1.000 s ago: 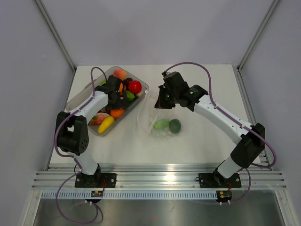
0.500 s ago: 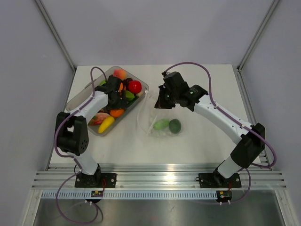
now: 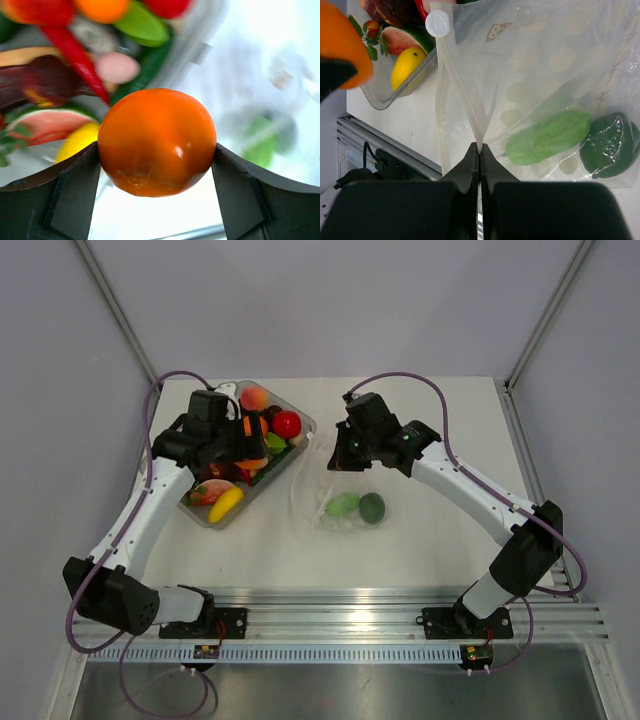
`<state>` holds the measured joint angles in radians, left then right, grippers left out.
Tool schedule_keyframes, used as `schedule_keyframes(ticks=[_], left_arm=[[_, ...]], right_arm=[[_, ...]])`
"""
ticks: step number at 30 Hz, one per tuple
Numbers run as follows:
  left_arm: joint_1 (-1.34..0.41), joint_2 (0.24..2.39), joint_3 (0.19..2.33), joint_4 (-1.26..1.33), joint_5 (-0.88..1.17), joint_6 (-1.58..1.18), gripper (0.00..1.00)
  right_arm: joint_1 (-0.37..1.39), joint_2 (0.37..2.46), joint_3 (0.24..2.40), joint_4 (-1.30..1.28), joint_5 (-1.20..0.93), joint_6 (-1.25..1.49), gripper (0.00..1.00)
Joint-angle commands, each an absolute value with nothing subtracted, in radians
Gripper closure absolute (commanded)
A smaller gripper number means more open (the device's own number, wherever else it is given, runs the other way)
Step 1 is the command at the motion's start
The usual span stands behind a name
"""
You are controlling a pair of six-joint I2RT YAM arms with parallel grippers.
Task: Place the food in the zip-top bag and seal the zipper
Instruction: Place the fake fruit in the zipper food storage bag.
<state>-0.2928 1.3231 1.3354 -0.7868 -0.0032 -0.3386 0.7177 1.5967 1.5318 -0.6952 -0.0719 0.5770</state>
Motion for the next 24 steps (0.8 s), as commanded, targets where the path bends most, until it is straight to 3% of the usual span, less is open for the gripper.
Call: schedule_keyframes(ticks=[1,9,15,24], left_arm=[[-0.351,1.293,1.358,-0.807,0.225,-0.298,0.48],[-0.451,1.261,1.328,-0.732,0.526,-0.304,0.48],[-0.459,1.293,1.296,-0.693,0.557,-0.330,0.48],[-0.489,1.374,1.244,-0.562,0.447,-0.434,0.48]], right_arm=[[0.741,1.601,1.585,-0.647,-0.084,0.580,1.00],[0.746,1.591,1.583,-0.650,-0.075,0.584,1.00],[0.750,1.578,1.578,-0.653,-0.071,0.588,1.00],[0.759,1.551,1.574,-0.641,-0.094,0.601,1.00]])
